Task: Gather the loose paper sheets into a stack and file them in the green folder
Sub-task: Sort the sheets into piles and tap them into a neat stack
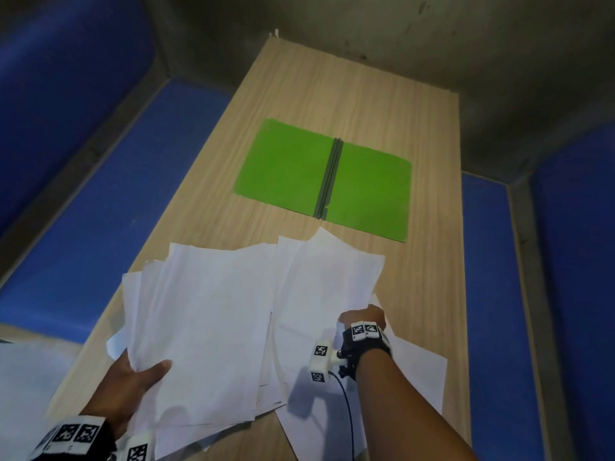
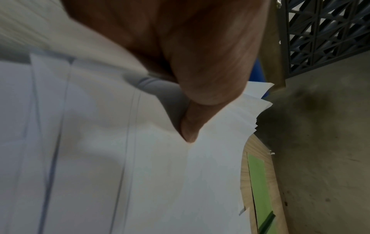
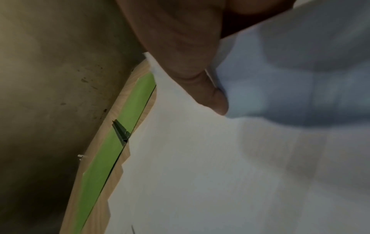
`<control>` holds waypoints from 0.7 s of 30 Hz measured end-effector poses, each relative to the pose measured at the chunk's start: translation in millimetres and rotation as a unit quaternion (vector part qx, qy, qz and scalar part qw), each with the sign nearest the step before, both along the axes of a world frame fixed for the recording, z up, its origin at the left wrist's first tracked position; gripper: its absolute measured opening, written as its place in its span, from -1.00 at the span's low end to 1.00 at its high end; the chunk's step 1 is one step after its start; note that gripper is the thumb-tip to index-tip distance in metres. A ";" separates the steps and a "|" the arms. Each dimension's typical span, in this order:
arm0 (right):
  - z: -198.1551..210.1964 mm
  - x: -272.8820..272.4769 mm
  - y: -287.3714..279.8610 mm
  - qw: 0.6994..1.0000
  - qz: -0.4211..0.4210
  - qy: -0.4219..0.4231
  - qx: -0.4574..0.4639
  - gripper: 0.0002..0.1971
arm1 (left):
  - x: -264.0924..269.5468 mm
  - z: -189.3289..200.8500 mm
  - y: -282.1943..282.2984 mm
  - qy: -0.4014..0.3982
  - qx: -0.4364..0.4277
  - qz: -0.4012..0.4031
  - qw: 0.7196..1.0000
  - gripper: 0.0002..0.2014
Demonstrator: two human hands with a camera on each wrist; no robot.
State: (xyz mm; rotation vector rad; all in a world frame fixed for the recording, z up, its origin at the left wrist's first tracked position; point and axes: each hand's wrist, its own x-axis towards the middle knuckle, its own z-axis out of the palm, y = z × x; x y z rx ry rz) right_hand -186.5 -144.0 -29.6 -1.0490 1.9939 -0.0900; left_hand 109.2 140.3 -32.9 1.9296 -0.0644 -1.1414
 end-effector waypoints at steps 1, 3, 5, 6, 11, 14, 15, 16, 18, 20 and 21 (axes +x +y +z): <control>1.6 1.4 0.0 1.000 0.006 -0.020 -0.009 -0.73 | 1.4 -1.2 0.3 -0.002 0.001 0.004 1.000 -0.37; -0.6 -0.6 0.5 0.997 -0.015 -0.056 -0.057 -0.78 | 4.2 -1.3 1.0 0.003 -0.004 0.005 1.000 -0.38; 7.2 -6.1 1.8 0.991 -0.018 -0.099 -0.090 -0.68 | 7.7 1.1 1.9 0.004 -0.009 0.007 1.000 -0.42; 15.5 -11.9 0.4 0.987 -0.012 -0.122 -0.105 -0.63 | 9.2 3.8 2.0 0.007 -0.016 0.014 1.000 -0.45; 59.8 -72.1 -16.4 0.971 -0.028 -0.148 -0.187 -0.51 | 30.0 5.2 16.6 0.005 -0.029 0.046 0.999 -0.48; 78.6 -106.2 -21.0 0.959 -0.079 -0.202 -0.183 -0.49 | 42.3 1.6 27.2 0.003 -0.033 0.067 0.997 -0.44; 87.1 -112.5 -20.0 0.952 -0.090 -0.235 -0.176 -0.49 | 45.3 1.2 29.6 0.000 -0.034 0.071 0.997 -0.43; 95.1 -114.9 -17.6 0.943 -0.091 -0.270 -0.170 -0.53 | 47.9 0.7 32.1 -0.002 -0.038 0.077 0.996 -0.42; 105.3 -111.6 -10.8 0.930 -0.084 -0.323 -0.155 -0.67 | 51.0 -2.1 36.1 -0.008 -0.040 0.087 0.995 -0.39; 99.4 -95.4 -3.0 0.928 -0.079 -0.344 -0.122 -0.73 | 51.3 -3.6 37.3 -0.009 -0.037 0.093 0.995 -0.36; 90.7 -82.4 1.9 0.932 -0.076 -0.339 -0.104 -0.73 | 49.3 -1.2 35.4 -0.008 -0.036 0.094 0.995 -0.36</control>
